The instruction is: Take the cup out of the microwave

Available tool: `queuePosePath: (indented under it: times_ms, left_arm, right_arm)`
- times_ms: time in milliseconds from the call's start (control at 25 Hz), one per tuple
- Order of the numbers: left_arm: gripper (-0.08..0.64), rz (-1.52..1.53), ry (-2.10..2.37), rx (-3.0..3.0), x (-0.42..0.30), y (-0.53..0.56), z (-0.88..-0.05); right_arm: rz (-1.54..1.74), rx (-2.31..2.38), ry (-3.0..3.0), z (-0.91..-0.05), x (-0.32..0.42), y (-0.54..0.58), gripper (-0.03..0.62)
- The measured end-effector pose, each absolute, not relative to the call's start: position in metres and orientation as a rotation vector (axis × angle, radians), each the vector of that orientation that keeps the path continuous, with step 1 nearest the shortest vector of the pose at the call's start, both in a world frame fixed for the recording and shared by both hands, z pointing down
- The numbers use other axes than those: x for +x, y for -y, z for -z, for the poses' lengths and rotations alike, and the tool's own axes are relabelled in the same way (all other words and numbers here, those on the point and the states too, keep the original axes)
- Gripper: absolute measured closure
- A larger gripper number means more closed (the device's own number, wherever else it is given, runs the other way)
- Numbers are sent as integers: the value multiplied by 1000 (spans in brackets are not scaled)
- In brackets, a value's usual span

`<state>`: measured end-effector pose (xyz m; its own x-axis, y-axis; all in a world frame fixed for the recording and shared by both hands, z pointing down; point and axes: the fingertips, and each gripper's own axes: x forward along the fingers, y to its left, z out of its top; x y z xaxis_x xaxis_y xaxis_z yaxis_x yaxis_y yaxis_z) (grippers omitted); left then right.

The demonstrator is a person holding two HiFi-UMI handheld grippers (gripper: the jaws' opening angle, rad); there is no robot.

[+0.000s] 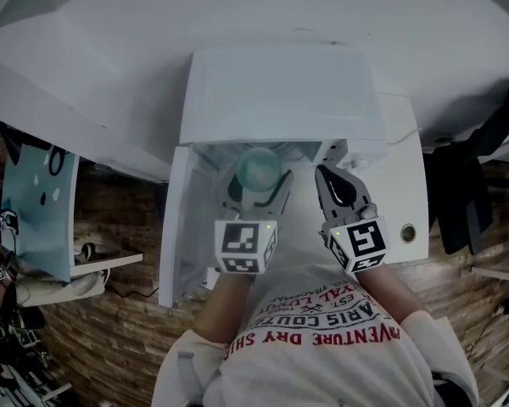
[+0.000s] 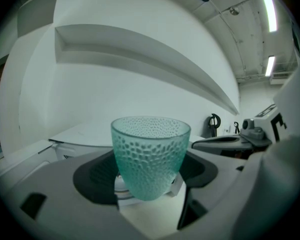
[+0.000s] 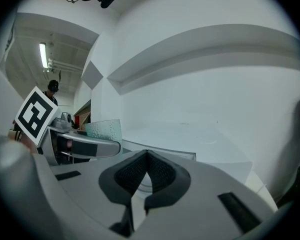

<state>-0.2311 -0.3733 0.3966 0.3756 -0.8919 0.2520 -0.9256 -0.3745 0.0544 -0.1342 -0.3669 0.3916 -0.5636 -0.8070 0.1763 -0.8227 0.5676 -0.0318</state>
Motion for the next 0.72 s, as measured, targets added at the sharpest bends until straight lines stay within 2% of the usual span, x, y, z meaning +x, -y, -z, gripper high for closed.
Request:
queuePosePath:
  times_ms: [720]
  left_arm:
    - [192, -311, 1629, 2391, -237, 374, -417]
  right_arm:
    - [-216, 1369, 2626, -411, -137, 373, 580]
